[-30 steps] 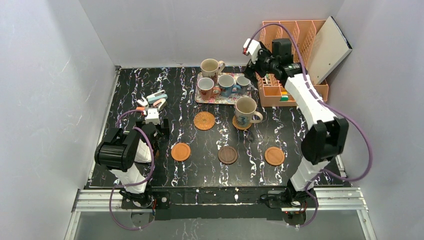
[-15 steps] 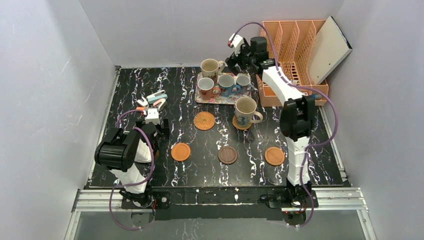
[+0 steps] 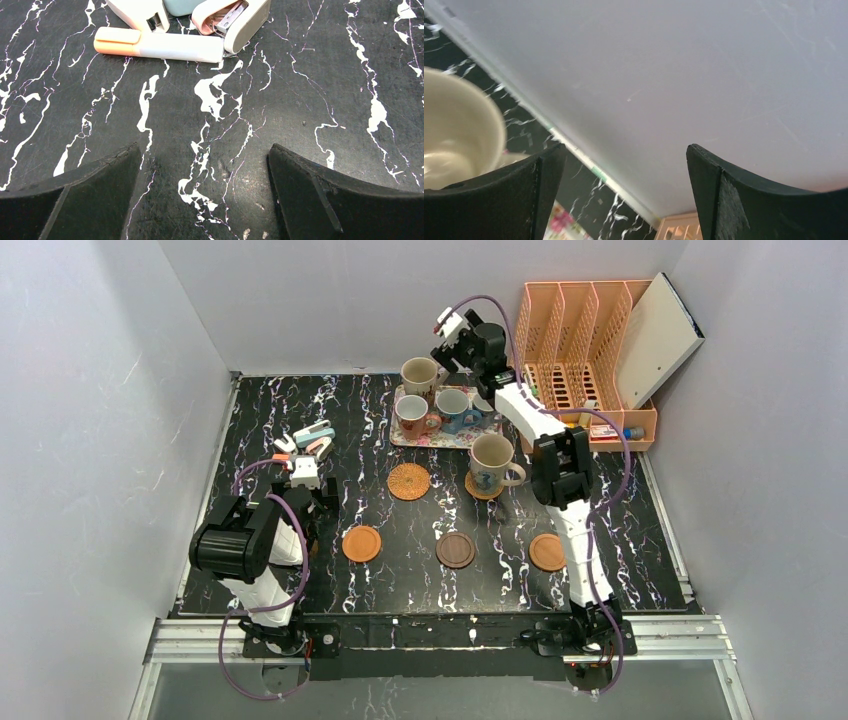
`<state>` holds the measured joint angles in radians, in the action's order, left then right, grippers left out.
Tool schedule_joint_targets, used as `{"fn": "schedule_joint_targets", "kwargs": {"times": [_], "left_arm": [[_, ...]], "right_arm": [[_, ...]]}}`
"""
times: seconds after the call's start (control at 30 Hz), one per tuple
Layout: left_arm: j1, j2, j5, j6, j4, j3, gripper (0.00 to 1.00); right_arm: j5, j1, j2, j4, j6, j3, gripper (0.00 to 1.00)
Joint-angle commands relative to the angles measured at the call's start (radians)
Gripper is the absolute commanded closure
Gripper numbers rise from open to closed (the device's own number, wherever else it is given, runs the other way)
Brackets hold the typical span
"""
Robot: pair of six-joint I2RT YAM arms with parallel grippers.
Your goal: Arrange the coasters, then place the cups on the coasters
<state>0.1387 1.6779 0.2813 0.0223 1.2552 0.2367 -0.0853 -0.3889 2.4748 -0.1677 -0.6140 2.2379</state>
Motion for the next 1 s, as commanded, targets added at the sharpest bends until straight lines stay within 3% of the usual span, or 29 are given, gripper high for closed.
{"fn": "schedule_joint_targets", "kwargs": {"times": [0.0,0.2,0.37,0.77,0.97], "left_arm": [[-0.005,-0.001,0.029,-0.006,0.015,0.015,0.02],[-0.005,-0.001,0.029,-0.007,0.015,0.015,0.02],[-0.006,-0.001,0.028,-0.007,0.015,0.015,0.02],[-0.005,-0.001,0.029,-0.006,0.015,0.015,0.02],[-0.005,-0.001,0.029,-0.007,0.015,0.015,0.02]], "right_arm": [[0.101,0.007,0.094,-0.177,0.005,0.154,0.02],[0.091,0.002,0.197,-0.233,0.014,0.233,0.02],[0.013,0.002,0.212,-0.185,-0.025,0.246,0.02],[-0.344,0.021,0.033,0.126,-0.105,0.096,0.02],[-0.301,0.012,-0.023,0.159,-0.195,0.079,0.02]]}}
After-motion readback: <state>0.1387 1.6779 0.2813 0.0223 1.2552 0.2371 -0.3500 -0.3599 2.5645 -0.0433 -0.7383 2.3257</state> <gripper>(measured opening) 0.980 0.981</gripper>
